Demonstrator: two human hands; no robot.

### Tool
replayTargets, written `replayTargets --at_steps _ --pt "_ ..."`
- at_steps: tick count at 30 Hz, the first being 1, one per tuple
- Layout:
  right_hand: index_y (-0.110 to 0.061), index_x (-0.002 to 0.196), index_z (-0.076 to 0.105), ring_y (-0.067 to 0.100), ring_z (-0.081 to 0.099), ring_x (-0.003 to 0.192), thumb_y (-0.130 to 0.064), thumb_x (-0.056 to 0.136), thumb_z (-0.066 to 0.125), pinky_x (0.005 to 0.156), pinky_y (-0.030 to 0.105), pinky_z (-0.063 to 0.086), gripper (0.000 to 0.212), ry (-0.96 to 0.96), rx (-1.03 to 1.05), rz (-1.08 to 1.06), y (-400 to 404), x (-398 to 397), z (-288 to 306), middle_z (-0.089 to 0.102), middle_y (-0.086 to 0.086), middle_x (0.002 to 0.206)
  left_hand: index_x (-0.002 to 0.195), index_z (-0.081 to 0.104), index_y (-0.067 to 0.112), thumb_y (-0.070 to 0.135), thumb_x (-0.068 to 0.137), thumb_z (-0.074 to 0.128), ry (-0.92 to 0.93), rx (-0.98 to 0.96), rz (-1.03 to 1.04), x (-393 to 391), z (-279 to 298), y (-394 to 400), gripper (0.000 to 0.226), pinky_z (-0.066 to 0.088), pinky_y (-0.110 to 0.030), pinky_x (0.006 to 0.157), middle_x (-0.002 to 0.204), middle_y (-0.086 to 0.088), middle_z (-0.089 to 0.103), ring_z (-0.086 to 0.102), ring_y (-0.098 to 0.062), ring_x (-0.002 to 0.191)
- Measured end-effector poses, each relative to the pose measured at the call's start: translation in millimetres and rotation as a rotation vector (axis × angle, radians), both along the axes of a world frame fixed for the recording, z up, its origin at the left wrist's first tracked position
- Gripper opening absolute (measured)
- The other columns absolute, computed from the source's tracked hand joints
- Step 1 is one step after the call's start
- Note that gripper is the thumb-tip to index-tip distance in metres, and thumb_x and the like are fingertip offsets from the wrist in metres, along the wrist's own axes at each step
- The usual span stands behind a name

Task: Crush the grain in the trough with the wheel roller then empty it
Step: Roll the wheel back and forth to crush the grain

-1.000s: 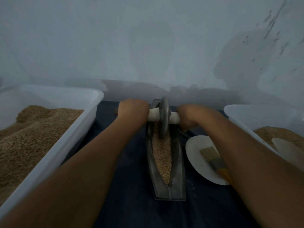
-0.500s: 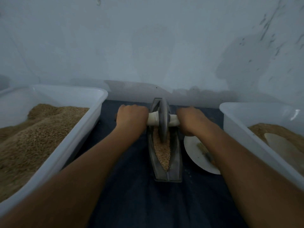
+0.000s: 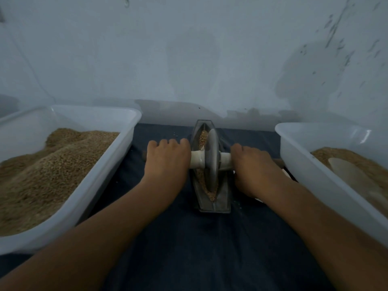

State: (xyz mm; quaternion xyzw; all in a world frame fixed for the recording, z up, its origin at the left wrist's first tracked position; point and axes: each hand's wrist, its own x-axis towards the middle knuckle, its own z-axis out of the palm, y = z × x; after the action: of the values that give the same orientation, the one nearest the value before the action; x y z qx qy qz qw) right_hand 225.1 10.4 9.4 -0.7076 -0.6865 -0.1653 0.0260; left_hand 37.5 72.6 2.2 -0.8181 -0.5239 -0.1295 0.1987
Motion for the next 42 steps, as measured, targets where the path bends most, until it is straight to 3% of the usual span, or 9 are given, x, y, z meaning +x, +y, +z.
replayTargets --at_steps 5,8,14,19,22,25,30,35,42 --pt "-0.018 0.093 0.032 0.025 0.053 0.077 -0.023 0.083 0.069 0.065 0.032 0.032 0.039 0.057 -0.074 -0.043 26 9 2 0.061 0.008 0.099 0.088 0.038 0.022 0.016 0.082 0.068 -0.020 0.000 -0.021 8 -1 26 0.032 0.028 -0.034 0.072 0.075 0.003 0.045 0.053 -0.020 0.077" --pt "-0.013 0.102 0.041 0.031 0.058 0.088 -0.022 0.083 0.069 0.066 0.034 0.034 0.035 0.093 -0.104 -0.057 49 16 2 0.062 0.012 0.103 0.084 0.038 0.023 0.018 0.086 0.064 -0.001 -0.010 -0.029 19 1 51 0.027 0.028 -0.034 0.072 0.068 0.005 0.035 0.043 -0.019 0.069" --pt "-0.008 0.118 0.054 0.033 0.060 0.106 -0.017 0.083 0.072 0.076 0.034 0.040 0.040 0.047 -0.138 -0.095 101 19 18 0.061 0.015 0.117 0.095 0.061 0.022 0.015 0.088 0.063 -0.028 -0.154 0.013 30 5 94 0.010 0.033 -0.034 0.072 0.088 0.001 0.061 0.058 -0.024 0.084" --pt "-0.009 0.119 0.060 0.027 0.060 0.093 -0.025 0.086 0.072 0.078 0.033 0.050 0.039 0.041 -0.309 -0.141 131 27 30 0.063 0.012 0.113 0.109 0.064 0.017 0.018 0.089 0.063 -0.020 -0.212 0.029 42 13 115 0.020 0.044 -0.037 0.071 0.104 -0.007 0.065 0.061 -0.027 0.091" --pt "-0.010 0.118 0.063 0.024 0.056 0.083 -0.025 0.085 0.071 0.073 0.031 0.047 0.037 0.076 -0.335 -0.151 135 33 27 0.066 0.011 0.108 0.100 0.064 0.019 0.018 0.088 0.062 0.016 -0.145 0.029 49 18 119 0.012 0.038 -0.035 0.066 0.079 -0.002 0.054 0.050 -0.022 0.073" --pt "-0.010 0.117 0.063 0.025 0.062 0.090 -0.028 0.088 0.070 0.070 0.029 0.045 0.035 0.086 -0.306 -0.145 131 36 22 0.067 0.010 0.109 0.093 0.062 0.020 0.017 0.090 0.059 0.033 -0.081 0.022 51 17 112 0.006 0.034 -0.034 0.067 0.070 0.002 0.045 0.047 -0.020 0.070" --pt "-0.011 0.116 0.059 0.030 0.063 0.101 -0.031 0.087 0.070 0.071 0.030 0.041 0.037 0.040 -0.218 -0.086 107 30 15 0.064 0.012 0.116 0.096 0.063 0.022 0.019 0.090 0.062 0.010 -0.010 -0.006 36 8 87 0.007 0.032 -0.032 0.068 0.089 0.001 0.065 0.063 -0.022 0.083" --pt "-0.012 0.106 0.047 0.026 0.050 0.080 -0.022 0.084 0.069 0.065 0.034 0.035 0.033 0.011 -0.148 -0.056 66 15 13 0.059 0.013 0.103 0.099 0.045 0.019 0.016 0.087 0.063 -0.036 -0.098 -0.008 17 2 53 0.022 0.030 -0.036 0.076 0.097 -0.003 0.061 0.059 -0.025 0.091" --pt "-0.005 0.112 0.047 0.030 0.062 0.091 -0.010 0.086 0.065 0.067 0.034 0.037 0.032 0.001 -0.114 -0.062 8 -2 9 0.062 0.014 0.105 0.109 0.041 0.015 0.015 0.083 0.065 0.032 -0.024 -0.022 2 7 2 0.036 0.029 -0.038 0.076 0.109 -0.010 0.056 0.055 -0.029 0.100"
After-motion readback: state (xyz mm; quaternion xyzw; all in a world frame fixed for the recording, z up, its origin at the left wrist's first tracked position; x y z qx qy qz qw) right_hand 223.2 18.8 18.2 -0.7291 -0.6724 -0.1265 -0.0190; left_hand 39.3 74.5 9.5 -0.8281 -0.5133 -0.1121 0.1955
